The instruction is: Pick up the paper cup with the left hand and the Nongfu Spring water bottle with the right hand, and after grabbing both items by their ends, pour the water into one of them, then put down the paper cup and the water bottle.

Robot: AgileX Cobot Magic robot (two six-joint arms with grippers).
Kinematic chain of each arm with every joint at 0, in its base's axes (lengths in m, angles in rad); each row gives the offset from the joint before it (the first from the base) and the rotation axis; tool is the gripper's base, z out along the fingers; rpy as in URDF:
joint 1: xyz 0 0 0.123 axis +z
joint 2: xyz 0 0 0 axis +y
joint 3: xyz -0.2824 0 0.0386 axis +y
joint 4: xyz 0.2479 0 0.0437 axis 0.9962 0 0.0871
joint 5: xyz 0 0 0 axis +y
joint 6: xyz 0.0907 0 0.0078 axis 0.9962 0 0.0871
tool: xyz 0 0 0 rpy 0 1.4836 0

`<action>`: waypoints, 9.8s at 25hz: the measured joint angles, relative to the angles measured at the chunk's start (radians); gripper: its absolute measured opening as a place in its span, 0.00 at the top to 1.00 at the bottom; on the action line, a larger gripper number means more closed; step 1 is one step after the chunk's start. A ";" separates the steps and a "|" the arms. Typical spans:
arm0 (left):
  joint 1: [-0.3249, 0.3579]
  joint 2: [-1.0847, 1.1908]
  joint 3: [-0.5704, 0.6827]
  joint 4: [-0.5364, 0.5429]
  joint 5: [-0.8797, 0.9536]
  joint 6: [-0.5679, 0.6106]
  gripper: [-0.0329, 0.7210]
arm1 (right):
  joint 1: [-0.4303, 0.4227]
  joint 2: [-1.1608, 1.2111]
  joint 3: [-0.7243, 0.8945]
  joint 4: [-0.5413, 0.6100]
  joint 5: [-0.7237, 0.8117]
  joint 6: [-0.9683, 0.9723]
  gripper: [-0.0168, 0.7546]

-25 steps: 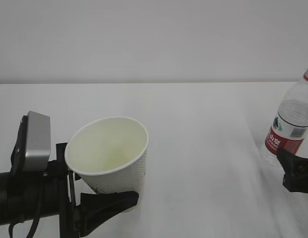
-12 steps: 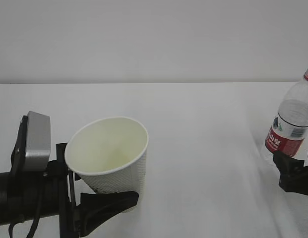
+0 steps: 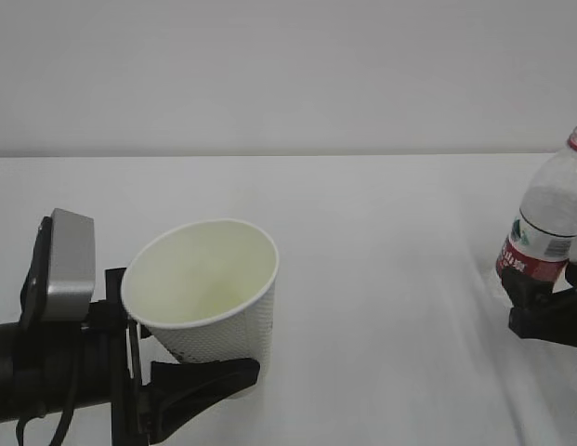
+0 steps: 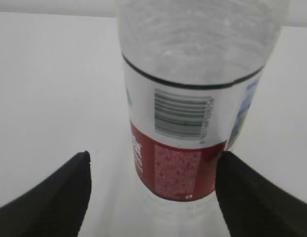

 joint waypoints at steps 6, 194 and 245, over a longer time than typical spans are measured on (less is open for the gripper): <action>0.000 0.000 0.000 0.000 0.000 0.000 0.23 | 0.000 0.040 -0.043 0.034 0.000 -0.001 0.21; -0.214 0.000 -0.037 0.020 0.015 0.002 0.25 | 0.297 -0.471 -0.401 -1.136 0.590 0.614 0.29; -0.218 0.000 -0.037 -0.062 0.025 0.010 0.26 | 0.337 -0.426 -0.518 -1.224 0.784 0.065 0.30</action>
